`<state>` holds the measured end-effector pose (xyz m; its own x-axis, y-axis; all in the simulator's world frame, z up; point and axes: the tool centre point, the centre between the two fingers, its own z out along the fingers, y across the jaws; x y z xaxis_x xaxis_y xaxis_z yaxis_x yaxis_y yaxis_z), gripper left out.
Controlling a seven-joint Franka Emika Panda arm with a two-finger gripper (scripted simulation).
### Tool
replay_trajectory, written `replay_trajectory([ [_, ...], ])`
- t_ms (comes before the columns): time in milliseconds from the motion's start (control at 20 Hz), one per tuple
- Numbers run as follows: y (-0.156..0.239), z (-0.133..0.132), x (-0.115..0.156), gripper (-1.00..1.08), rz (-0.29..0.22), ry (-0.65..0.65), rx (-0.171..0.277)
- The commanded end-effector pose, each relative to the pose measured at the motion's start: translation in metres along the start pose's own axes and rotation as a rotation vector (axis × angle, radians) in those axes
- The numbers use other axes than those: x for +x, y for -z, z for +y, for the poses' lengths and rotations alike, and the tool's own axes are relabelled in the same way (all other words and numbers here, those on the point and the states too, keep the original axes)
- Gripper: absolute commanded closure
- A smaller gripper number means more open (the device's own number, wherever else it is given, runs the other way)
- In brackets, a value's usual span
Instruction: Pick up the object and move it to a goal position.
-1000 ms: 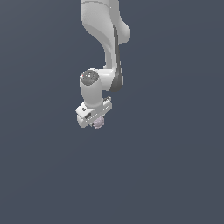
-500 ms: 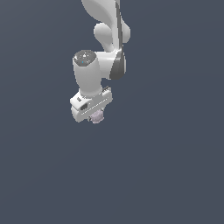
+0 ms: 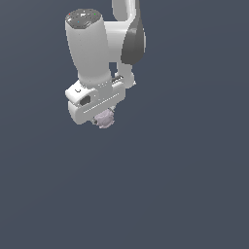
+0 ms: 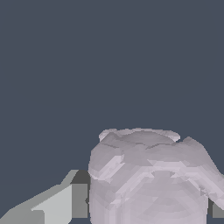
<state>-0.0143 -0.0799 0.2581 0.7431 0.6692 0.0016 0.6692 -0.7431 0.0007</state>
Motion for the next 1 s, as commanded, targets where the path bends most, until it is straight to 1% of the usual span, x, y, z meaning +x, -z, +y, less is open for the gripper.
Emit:
replay_trajectory([
  [0, 0.025, 0.004, 0.005, 1.08, 0.0, 0.0, 0.001],
  [450, 0.105, 0.018, 0.023, 1.08, -0.001, 0.0, 0.001],
  [950, 0.168, 0.031, 0.038, 1.08, -0.001, -0.001, 0.001],
])
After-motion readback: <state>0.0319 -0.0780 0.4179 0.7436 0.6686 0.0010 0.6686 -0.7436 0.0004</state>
